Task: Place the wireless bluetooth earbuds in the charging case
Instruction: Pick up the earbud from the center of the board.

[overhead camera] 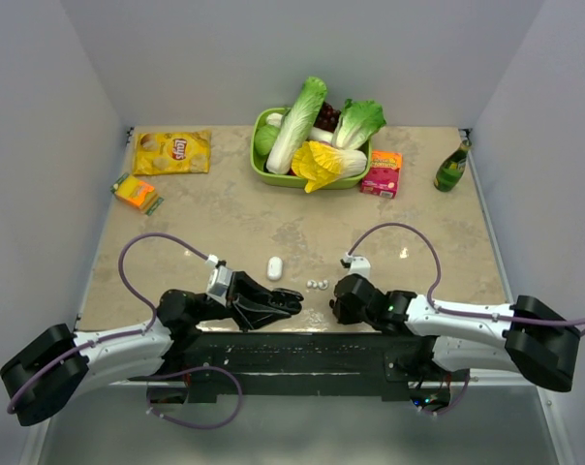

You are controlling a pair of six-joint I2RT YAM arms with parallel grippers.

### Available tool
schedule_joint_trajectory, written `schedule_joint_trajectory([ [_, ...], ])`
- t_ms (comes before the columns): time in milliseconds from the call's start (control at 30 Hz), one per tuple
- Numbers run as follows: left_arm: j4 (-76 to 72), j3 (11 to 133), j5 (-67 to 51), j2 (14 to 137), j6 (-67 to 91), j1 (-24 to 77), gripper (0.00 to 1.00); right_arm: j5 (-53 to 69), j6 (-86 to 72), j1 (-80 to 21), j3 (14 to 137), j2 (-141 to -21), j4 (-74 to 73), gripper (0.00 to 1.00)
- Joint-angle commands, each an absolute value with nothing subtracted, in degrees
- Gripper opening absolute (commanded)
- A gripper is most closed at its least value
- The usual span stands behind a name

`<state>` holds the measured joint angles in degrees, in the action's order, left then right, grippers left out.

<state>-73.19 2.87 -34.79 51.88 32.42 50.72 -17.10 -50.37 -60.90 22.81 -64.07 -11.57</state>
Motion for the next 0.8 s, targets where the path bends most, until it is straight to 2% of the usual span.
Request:
schedule_joint_trajectory([
  [0,-85.96,-3.51,-35.07,52.29,32.52,50.89,0.00,-17.41,-54.40,-58.72,21.19,-64.34,-8.80,0.08],
  [233,-85.52,-3.87,-34.98,51.77,32.26,50.89,0.00,-15.73,-53.09,-49.93,18.98,-62.58,-6.16,0.10],
  [567,-85.61,-4.22,-35.16,51.59,32.08,50.98,0.00,-12.83,-48.16,-45.88,22.41,-71.18,-0.62,0.11],
  [767,-84.90,-4.31,-35.07,51.59,31.55,50.98,0.00,-15.98,-48.25,-45.61,23.03,-66.90,-4.99,0.23],
])
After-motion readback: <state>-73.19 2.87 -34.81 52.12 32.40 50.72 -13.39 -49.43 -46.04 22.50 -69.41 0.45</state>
